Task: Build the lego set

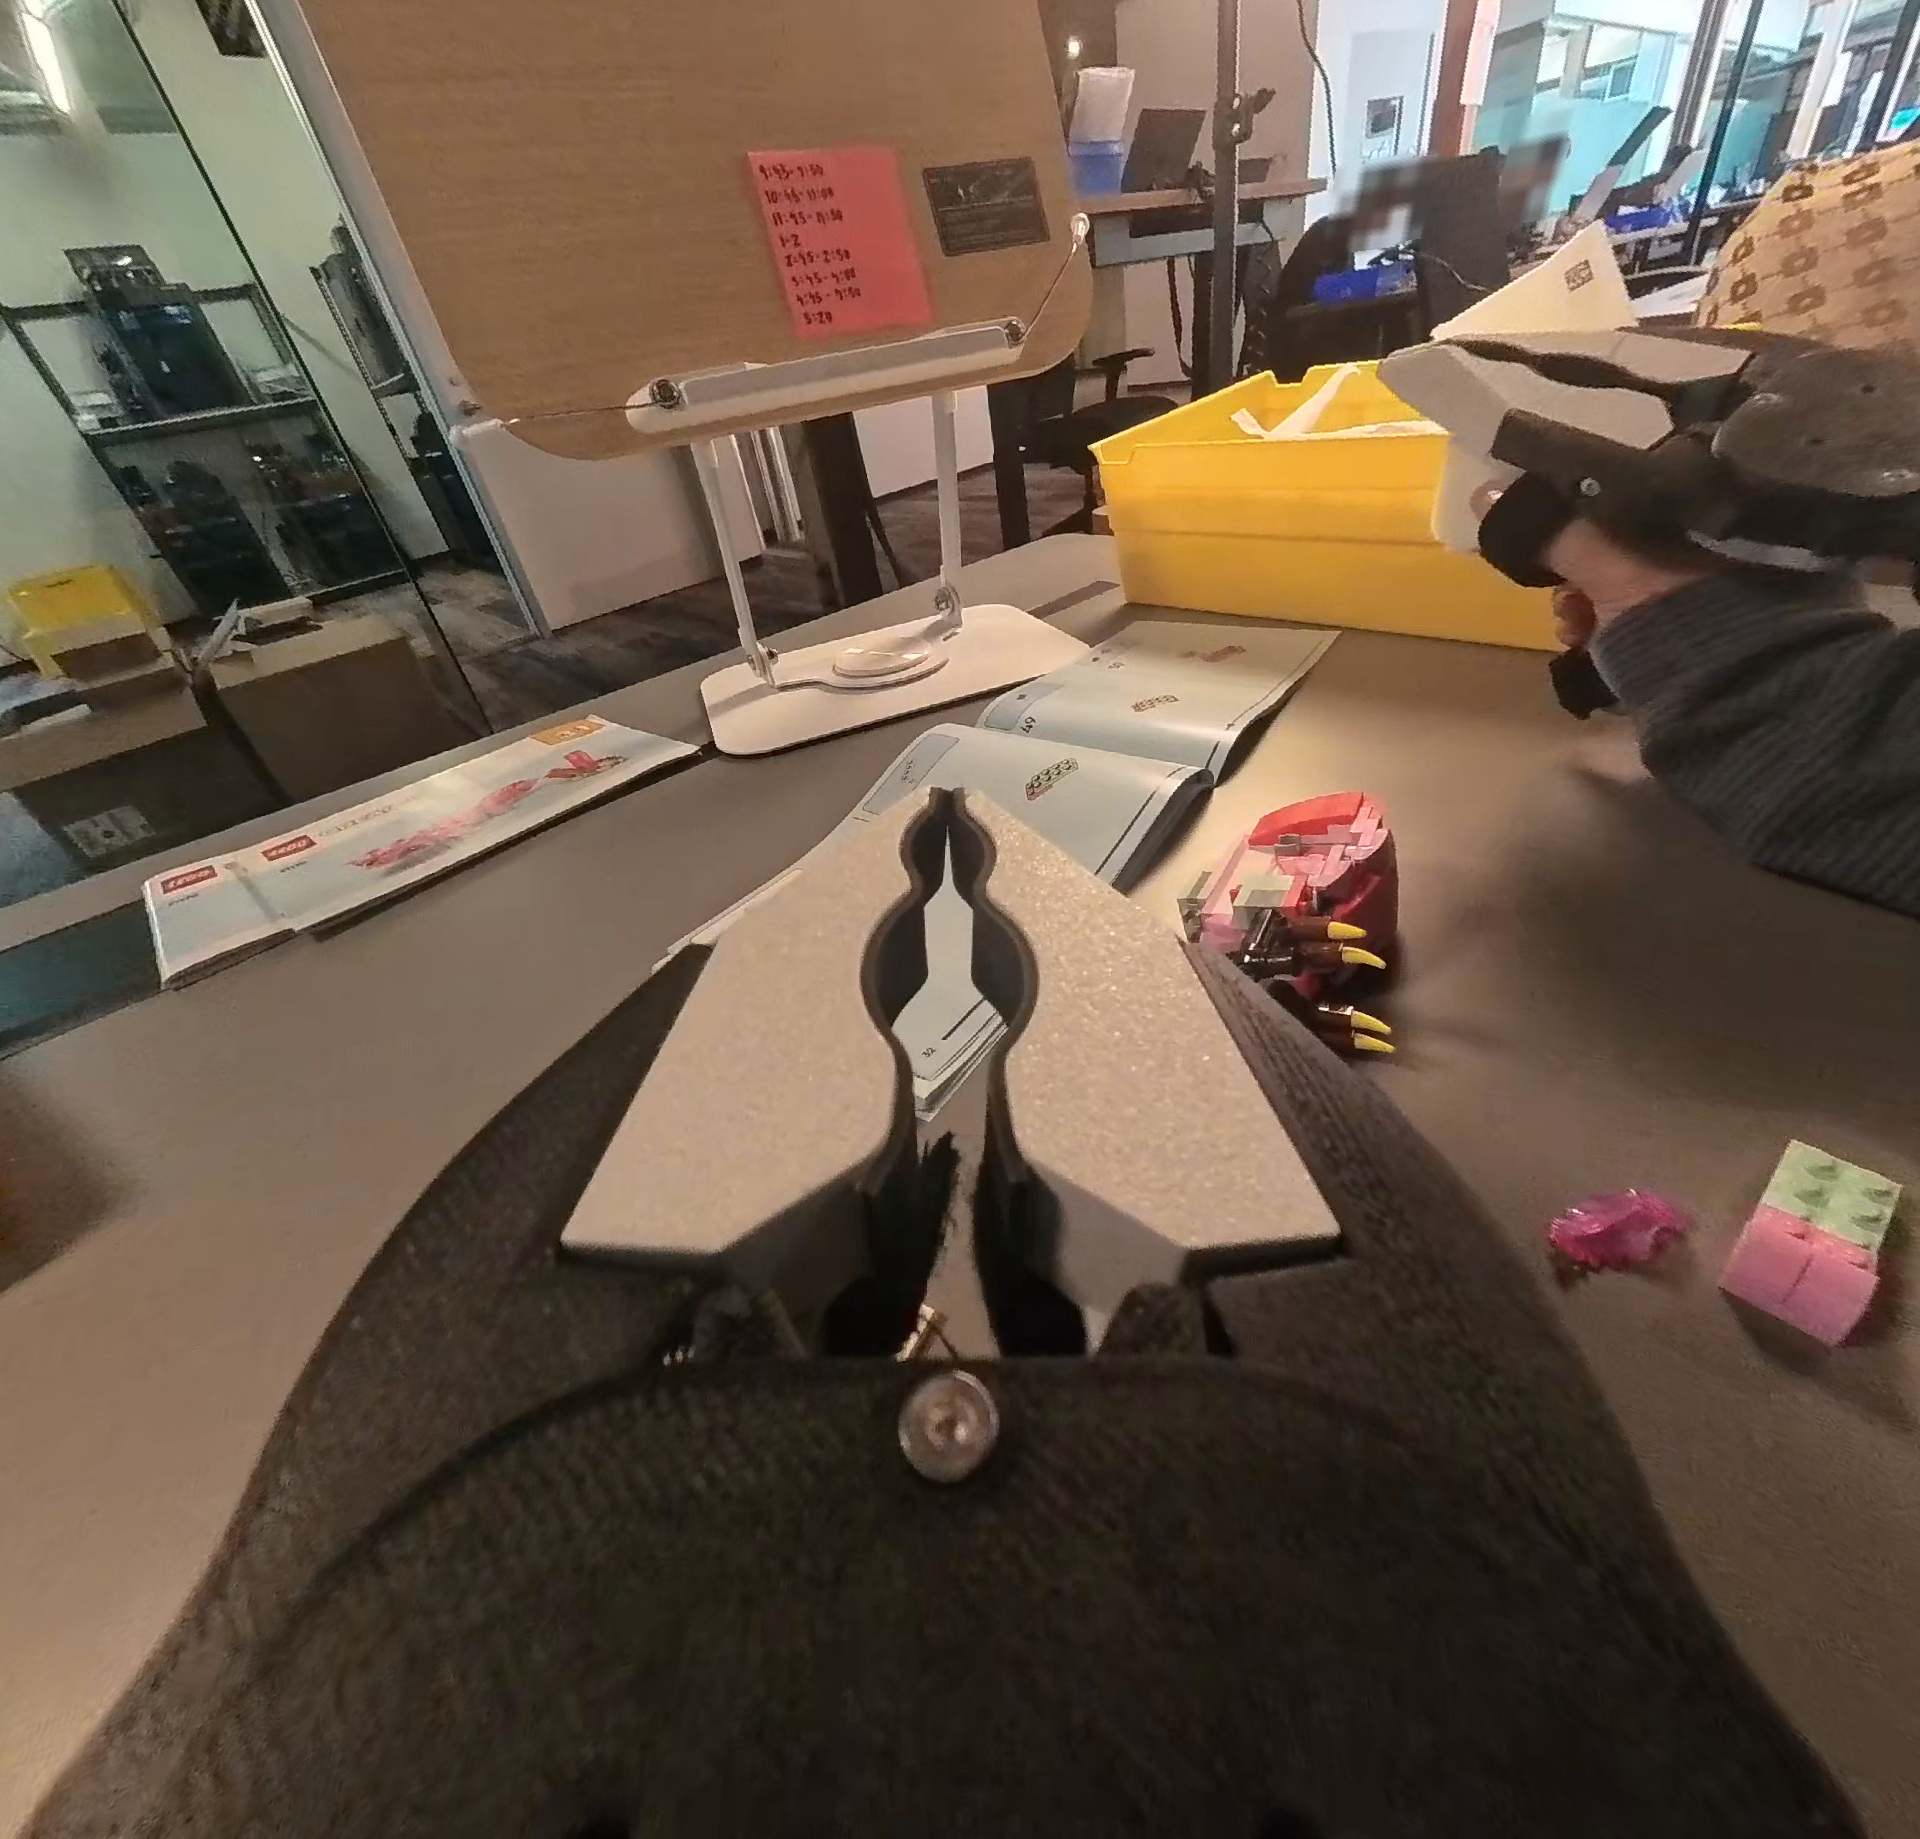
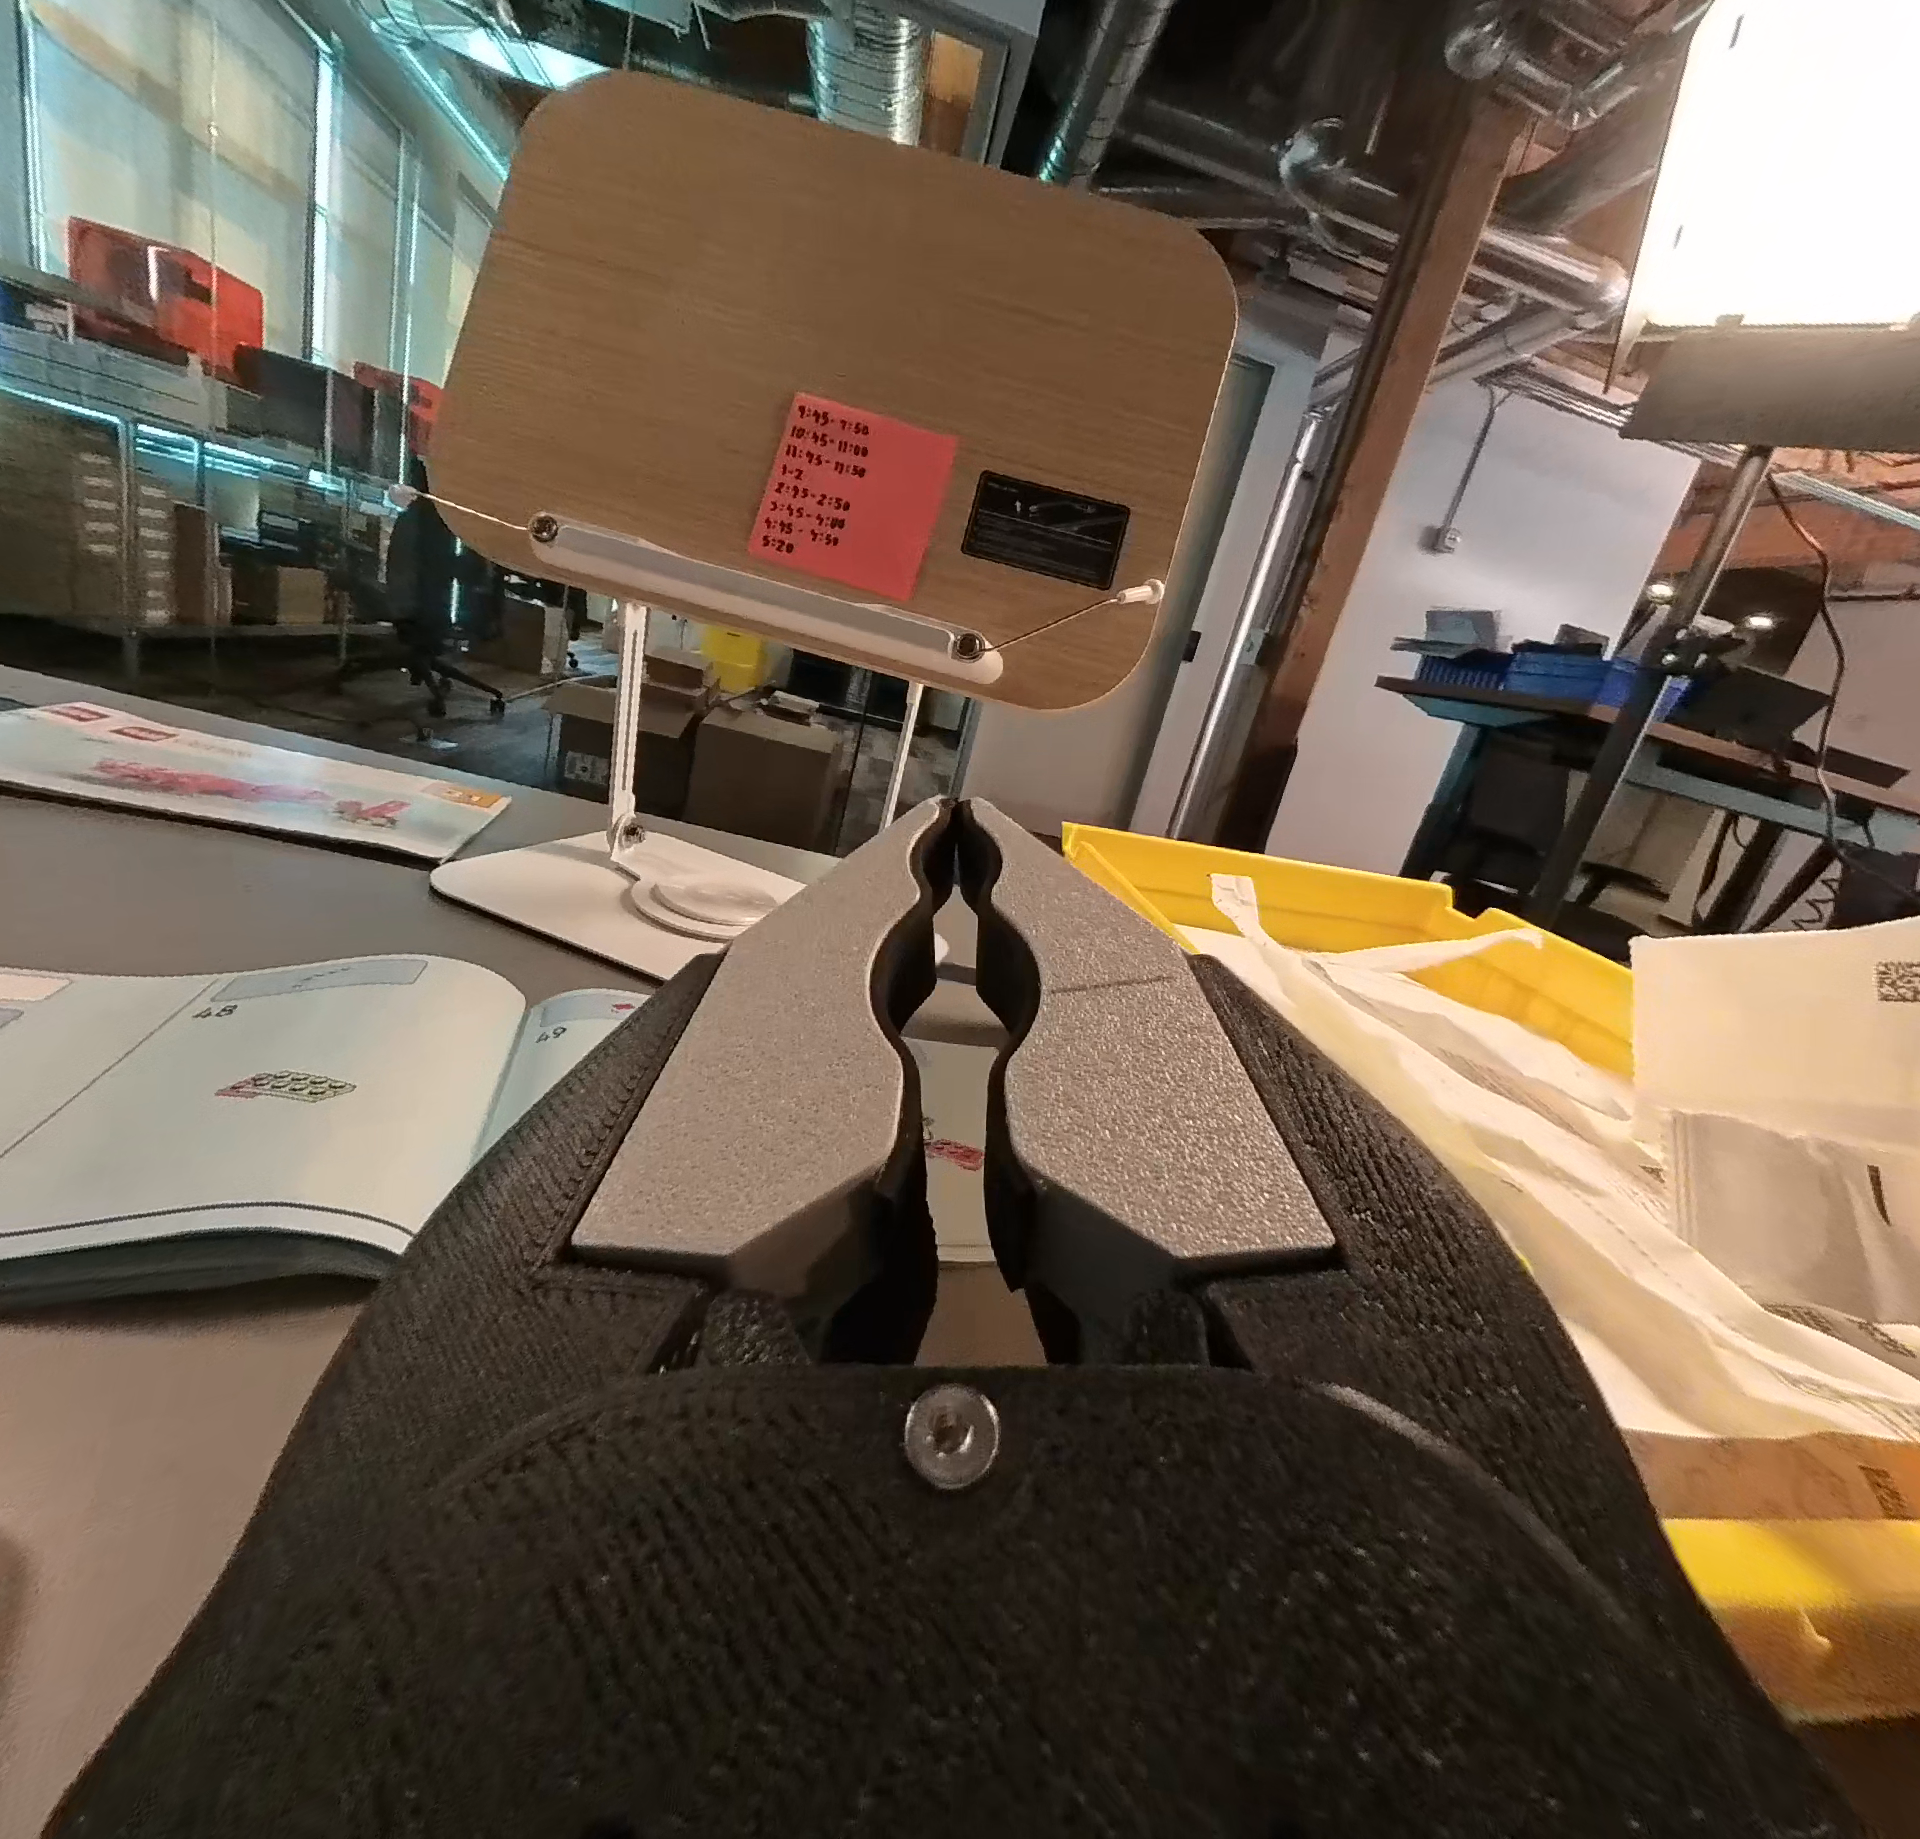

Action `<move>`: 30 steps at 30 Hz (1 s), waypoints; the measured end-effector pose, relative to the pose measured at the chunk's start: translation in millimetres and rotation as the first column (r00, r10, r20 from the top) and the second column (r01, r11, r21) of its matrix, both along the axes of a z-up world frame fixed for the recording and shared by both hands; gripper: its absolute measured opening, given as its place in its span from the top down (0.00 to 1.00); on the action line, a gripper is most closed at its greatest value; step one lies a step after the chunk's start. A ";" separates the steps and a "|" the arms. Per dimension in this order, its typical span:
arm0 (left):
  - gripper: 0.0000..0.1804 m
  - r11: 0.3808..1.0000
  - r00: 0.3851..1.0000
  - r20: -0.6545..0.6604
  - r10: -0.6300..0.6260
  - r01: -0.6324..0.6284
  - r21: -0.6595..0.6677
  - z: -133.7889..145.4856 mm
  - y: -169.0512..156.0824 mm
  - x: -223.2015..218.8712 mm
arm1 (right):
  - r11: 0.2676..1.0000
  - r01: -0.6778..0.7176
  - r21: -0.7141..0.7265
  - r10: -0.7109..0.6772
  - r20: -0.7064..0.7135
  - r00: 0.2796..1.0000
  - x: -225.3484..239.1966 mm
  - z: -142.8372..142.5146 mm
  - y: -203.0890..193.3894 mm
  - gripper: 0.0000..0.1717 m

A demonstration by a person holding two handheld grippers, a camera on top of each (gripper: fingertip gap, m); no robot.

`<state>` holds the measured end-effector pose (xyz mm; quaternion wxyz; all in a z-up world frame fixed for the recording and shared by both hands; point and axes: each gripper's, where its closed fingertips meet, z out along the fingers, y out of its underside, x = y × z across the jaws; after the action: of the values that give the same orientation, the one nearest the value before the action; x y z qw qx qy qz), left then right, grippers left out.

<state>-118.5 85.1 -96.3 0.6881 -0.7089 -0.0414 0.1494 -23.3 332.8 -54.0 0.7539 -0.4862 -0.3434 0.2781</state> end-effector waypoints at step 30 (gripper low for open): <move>1.00 1.000 1.000 -0.013 0.000 0.000 -0.005 -0.3 1.0 1.1 | 0.999 -0.022 -0.030 0.022 -0.003 1.000 -2.2 -3.5 2.5 1.00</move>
<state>-117.4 86.1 -96.6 0.6864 -0.7097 -0.0365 0.1543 -25.5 335.2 -57.5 0.7437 -0.4936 -0.3435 0.2920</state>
